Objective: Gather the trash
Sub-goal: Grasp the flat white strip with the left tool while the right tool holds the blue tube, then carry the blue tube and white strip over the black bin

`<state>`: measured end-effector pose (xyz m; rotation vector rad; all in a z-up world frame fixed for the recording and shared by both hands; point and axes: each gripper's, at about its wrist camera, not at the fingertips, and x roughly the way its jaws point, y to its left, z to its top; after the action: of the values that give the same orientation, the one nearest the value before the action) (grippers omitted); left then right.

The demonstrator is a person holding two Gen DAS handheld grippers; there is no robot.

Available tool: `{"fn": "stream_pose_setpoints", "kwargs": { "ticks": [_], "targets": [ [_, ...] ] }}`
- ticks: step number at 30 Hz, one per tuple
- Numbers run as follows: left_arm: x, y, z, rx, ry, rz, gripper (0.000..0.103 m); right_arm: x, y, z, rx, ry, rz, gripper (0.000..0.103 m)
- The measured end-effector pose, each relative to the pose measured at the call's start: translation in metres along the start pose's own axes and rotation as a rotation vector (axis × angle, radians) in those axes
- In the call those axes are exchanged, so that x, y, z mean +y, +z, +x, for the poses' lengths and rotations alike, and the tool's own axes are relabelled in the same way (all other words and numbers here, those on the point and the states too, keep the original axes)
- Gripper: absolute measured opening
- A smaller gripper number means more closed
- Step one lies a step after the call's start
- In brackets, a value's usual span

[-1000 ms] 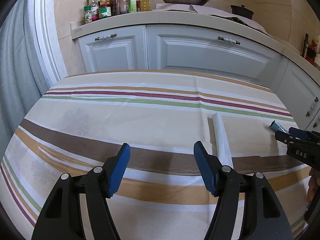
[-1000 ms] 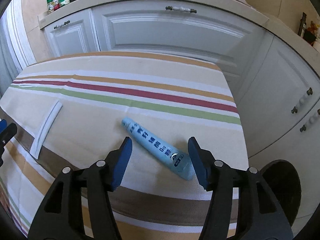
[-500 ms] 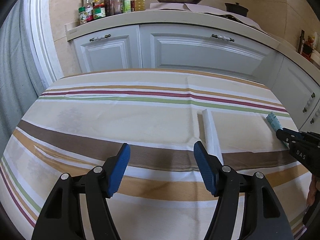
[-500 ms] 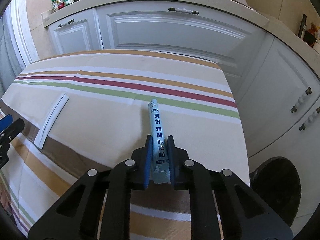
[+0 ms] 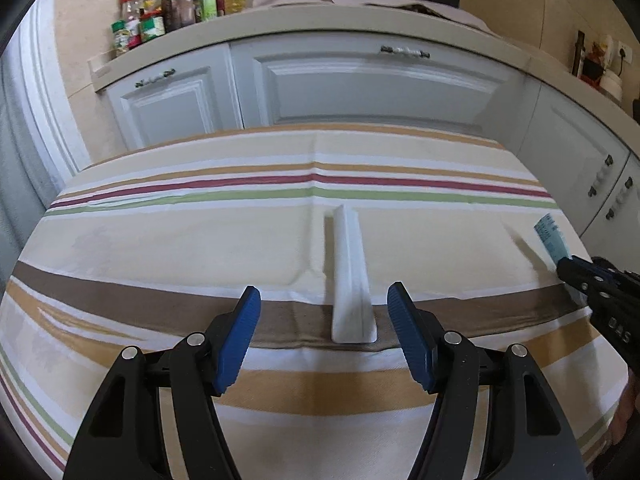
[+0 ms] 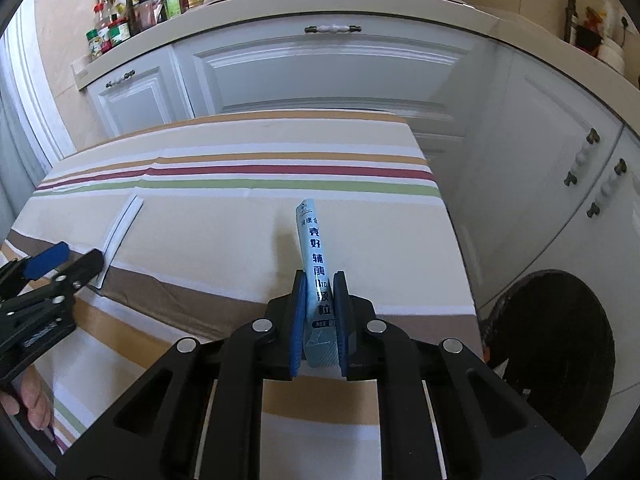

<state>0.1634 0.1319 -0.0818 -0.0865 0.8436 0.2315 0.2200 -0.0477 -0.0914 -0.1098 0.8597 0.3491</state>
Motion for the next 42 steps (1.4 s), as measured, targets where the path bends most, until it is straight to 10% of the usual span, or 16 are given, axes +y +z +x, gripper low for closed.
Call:
{"fn": "stream_pose_setpoints", "kwargs": {
  "ticks": [8,12,42],
  "targets": [
    [-0.008,0.003,0.014,0.06,-0.003,0.038,0.053,-0.004,-0.004,-0.005,-0.008,0.012,0.018,0.013],
    [-0.018,0.0,0.012,0.049,-0.006,0.088,0.022,-0.004,-0.006,-0.007,-0.01,0.014,0.026,0.013],
    [-0.022,-0.034,-0.118,-0.249,-0.106,0.038,0.022,0.001,-0.05,-0.13,-0.23,-0.01,0.086,0.013]
  ]
}}
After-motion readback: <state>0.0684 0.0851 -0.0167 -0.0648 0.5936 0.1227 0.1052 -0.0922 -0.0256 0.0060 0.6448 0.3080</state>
